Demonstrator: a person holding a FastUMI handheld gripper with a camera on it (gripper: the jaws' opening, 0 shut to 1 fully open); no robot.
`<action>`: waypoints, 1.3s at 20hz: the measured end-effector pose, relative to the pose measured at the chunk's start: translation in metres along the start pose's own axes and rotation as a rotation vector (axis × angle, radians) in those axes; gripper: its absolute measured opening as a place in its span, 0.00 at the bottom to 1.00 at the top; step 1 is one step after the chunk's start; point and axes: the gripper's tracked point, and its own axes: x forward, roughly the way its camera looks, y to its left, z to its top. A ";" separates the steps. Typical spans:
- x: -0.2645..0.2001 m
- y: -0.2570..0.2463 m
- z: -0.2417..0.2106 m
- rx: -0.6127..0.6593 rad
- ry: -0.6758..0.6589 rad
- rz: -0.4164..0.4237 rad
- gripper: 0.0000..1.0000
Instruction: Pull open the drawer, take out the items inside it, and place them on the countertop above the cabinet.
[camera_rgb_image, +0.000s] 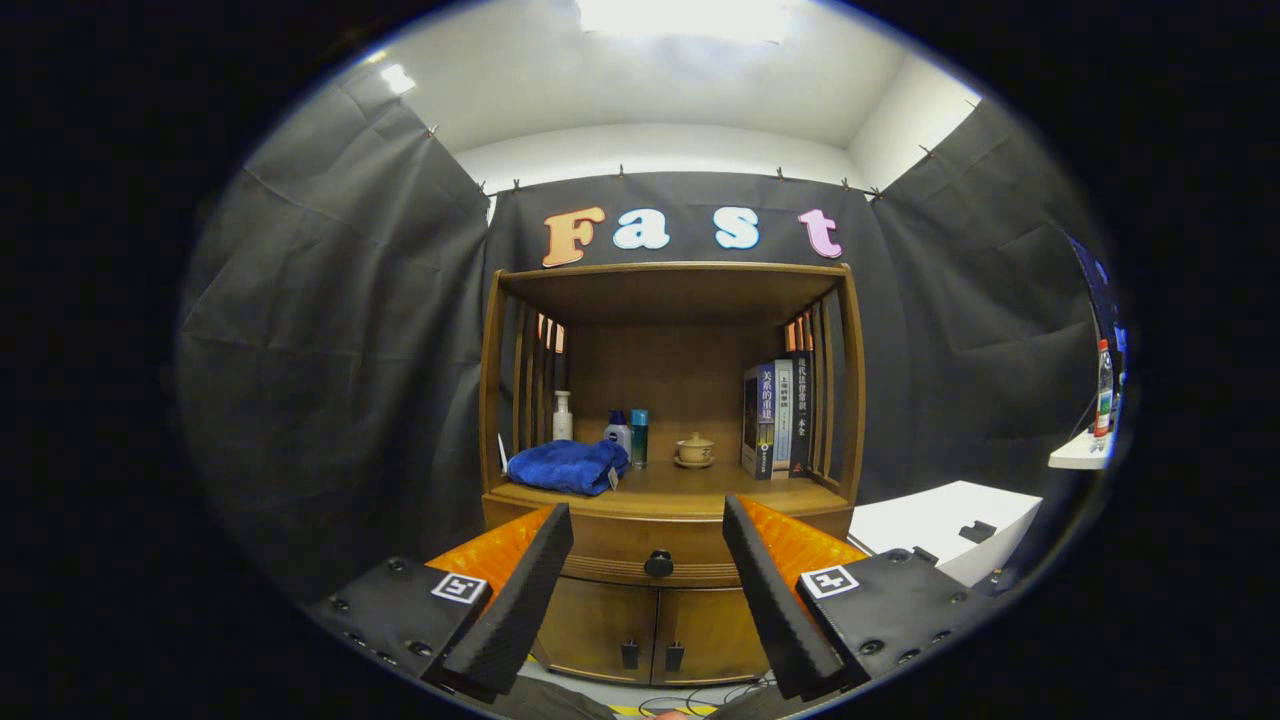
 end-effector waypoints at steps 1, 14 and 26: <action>0.006 -0.002 0.001 0.008 -0.001 0.002 0.98; 0.114 -0.032 -0.087 -0.046 0.061 -0.036 0.99; 0.221 -0.029 -0.214 -0.014 0.231 -0.040 0.99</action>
